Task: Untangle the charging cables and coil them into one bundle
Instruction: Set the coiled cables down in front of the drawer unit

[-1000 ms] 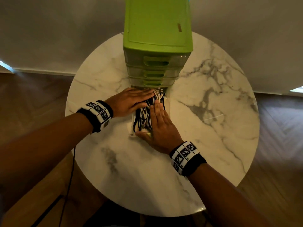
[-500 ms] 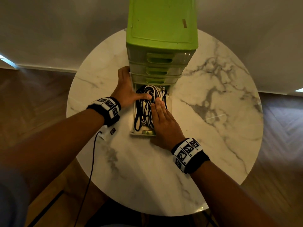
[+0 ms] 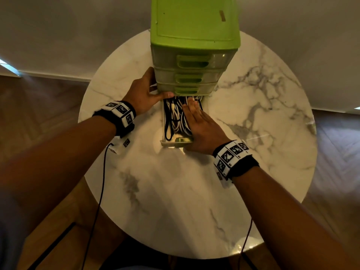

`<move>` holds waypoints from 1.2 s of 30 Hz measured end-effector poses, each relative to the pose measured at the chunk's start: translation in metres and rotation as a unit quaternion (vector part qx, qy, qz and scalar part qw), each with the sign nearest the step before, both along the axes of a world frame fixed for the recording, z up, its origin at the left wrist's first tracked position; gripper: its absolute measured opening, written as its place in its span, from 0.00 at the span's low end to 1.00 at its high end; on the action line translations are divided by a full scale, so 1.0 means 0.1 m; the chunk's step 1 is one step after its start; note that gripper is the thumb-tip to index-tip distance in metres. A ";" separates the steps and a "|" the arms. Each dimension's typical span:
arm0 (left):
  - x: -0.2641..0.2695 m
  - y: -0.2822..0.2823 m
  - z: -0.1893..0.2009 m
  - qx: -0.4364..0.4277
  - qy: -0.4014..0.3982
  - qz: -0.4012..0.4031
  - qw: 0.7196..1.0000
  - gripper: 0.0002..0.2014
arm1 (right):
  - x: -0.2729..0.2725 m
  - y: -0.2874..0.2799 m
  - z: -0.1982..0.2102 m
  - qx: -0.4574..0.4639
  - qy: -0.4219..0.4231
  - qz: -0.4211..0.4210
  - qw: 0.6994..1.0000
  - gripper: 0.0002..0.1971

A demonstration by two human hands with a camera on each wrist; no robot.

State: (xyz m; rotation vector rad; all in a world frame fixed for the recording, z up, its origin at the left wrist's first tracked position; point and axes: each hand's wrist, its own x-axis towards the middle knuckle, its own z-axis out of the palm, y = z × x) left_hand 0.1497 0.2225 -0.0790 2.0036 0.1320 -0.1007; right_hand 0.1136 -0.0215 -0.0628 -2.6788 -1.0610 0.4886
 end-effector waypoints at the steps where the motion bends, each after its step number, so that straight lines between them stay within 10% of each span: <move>1: 0.01 0.01 0.01 0.007 0.001 -0.007 1.000 0.39 | 0.01 -0.01 0.01 0.001 0.004 0.004 1.000 0.58; 14: 0.09 0.10 0.02 0.075 0.011 -0.034 0.997 0.40 | -0.27 -0.16 -0.23 0.108 -0.169 -0.017 0.979 0.37; 24: 0.03 0.02 0.07 0.011 0.041 -0.077 0.996 0.43 | 0.08 -0.03 -0.17 0.096 -0.110 -0.011 0.989 0.32; 36: 0.15 -0.28 0.05 0.070 0.000 0.062 0.996 0.55 | 0.13 -0.07 -0.03 0.154 -0.130 -0.065 0.977 0.22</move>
